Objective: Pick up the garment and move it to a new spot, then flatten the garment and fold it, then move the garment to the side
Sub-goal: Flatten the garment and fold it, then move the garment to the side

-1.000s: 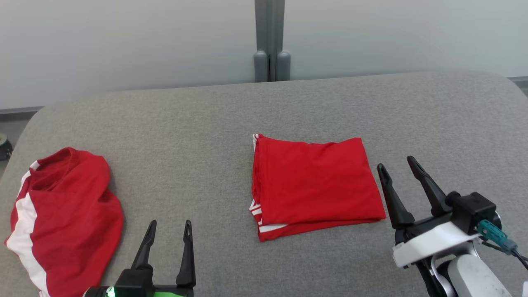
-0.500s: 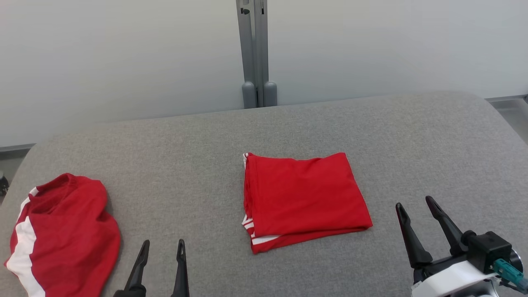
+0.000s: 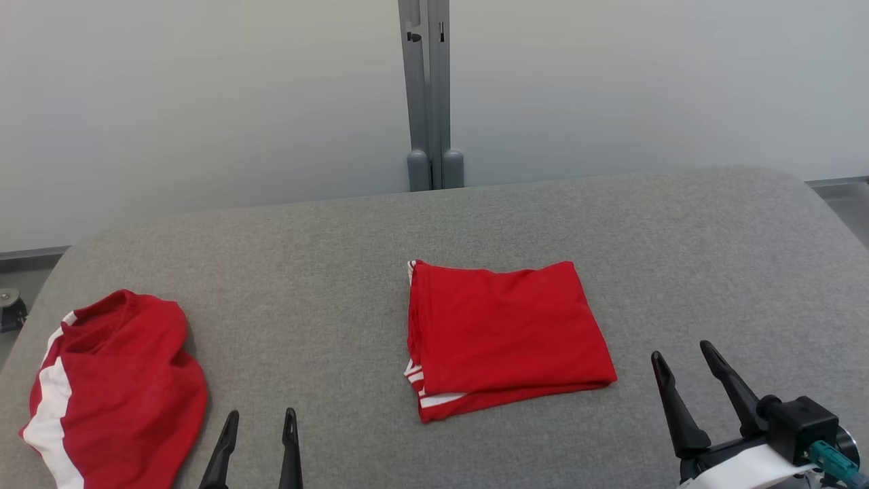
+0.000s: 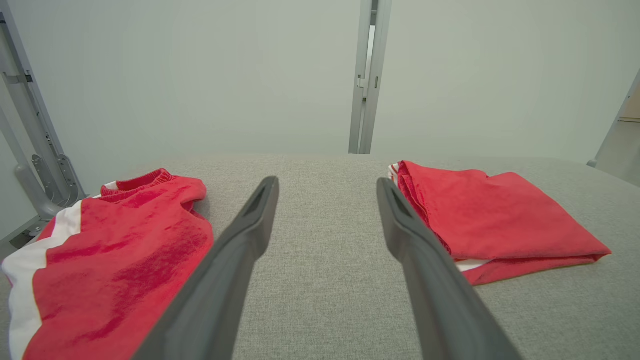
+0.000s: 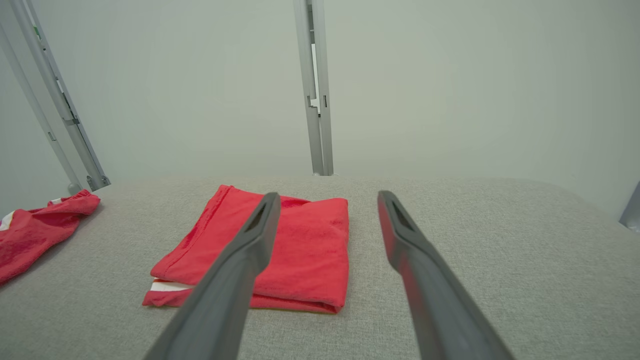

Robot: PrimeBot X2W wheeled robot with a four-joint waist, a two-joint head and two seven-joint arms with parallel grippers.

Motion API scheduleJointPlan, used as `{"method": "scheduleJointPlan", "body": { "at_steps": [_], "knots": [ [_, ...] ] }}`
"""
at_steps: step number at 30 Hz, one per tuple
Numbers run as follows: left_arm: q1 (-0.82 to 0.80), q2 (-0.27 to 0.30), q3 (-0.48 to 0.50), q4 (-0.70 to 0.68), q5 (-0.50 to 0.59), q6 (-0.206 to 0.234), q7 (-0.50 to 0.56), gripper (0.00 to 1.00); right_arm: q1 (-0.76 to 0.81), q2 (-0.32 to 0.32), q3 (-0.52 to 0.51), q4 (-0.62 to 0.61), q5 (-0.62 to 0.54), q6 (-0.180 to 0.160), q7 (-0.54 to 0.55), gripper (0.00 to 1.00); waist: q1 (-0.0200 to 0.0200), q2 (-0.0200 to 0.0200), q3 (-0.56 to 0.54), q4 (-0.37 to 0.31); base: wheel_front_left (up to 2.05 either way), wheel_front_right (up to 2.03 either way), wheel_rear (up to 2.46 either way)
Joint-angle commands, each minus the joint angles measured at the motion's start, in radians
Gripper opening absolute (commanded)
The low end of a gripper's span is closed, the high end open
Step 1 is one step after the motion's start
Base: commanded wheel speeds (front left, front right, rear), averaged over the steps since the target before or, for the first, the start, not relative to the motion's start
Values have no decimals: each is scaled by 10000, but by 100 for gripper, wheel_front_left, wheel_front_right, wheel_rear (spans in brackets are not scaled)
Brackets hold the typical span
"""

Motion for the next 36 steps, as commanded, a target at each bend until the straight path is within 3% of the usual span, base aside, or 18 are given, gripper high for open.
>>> {"method": "scheduleJointPlan", "body": {
  "at_steps": [1,36],
  "knots": [
    [123,14,21,-26,103,9,-4,100,114,14,37,36,-8,4,-20,100,0,-1,-6,-10,0,0,0],
    [-158,13,-283,-114,307,55,-4,100,101,187,83,263,60,4,-20,100,0,-1,458,264,0,0,0]
  ]
}}
